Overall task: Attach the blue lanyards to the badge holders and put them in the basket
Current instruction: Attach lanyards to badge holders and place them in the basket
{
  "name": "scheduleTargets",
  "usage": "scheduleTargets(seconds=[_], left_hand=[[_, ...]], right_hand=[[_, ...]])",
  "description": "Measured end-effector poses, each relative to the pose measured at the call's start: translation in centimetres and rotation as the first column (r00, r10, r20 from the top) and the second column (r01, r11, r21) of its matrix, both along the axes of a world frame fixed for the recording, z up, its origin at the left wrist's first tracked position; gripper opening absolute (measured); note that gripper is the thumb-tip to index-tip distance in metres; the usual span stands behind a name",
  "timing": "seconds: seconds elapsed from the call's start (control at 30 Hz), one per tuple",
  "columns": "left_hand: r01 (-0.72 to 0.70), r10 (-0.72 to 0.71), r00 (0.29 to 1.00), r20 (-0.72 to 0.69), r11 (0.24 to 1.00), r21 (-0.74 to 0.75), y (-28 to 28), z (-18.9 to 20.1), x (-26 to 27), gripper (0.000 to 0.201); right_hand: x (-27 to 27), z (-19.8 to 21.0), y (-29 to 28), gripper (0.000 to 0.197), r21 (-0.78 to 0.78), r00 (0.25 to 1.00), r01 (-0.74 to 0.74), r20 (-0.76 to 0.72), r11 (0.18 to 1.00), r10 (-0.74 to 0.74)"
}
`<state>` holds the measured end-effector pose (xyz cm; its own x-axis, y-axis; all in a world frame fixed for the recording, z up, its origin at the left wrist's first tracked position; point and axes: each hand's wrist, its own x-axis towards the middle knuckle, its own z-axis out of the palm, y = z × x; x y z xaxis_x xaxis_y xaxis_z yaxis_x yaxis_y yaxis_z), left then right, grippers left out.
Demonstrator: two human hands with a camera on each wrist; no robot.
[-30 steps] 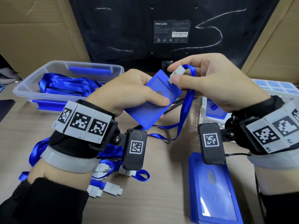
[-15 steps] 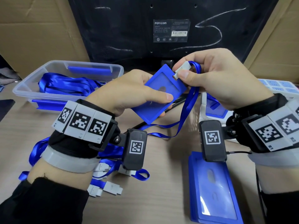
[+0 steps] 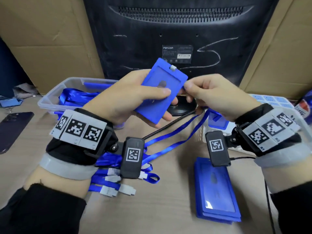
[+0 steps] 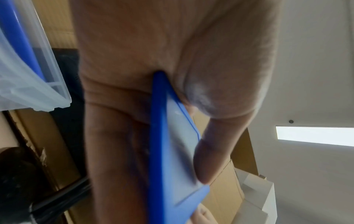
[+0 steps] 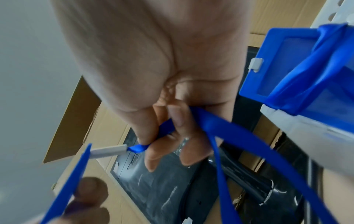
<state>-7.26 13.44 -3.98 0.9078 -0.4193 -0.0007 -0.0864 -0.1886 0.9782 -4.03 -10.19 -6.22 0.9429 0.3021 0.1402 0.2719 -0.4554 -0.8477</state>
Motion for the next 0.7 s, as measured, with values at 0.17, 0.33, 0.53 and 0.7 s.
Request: scheduleTargets(seconds=[0.17,0.33,0.53,0.7], left_hand=[[-0.188,0.177,0.98,0.095,0.974,0.124,0.3,0.3,-0.6,0.021],[-0.21,0.135,0.972,0.191,0.863,0.459,2.2,0.1,-1.7,0.012],[-0.046,-0.11,0.978,0.175,0.71,0.703,3.2,0.8,-4.7,0.002],[0.088,-0.152,0.985,0.083,0.852,0.516,4.1,2.2,-6.1,0.007]], right_hand=[[-2.8,2.0,3.0,0.029,-0.272,0.992,-0.123,-0.001,0.954,0.127],[-5.4,4.5,5.3,0.032,-0.394,0.986,-0.13,0.048,0.91,0.162],[-6.6,5.2,6.3,0.034,-0.439,0.979,-0.059,0.149,0.897,0.137],[-6.4,3.4,5.2,0.03,-0.393,0.975,-0.026,0.194,0.919,0.11]])
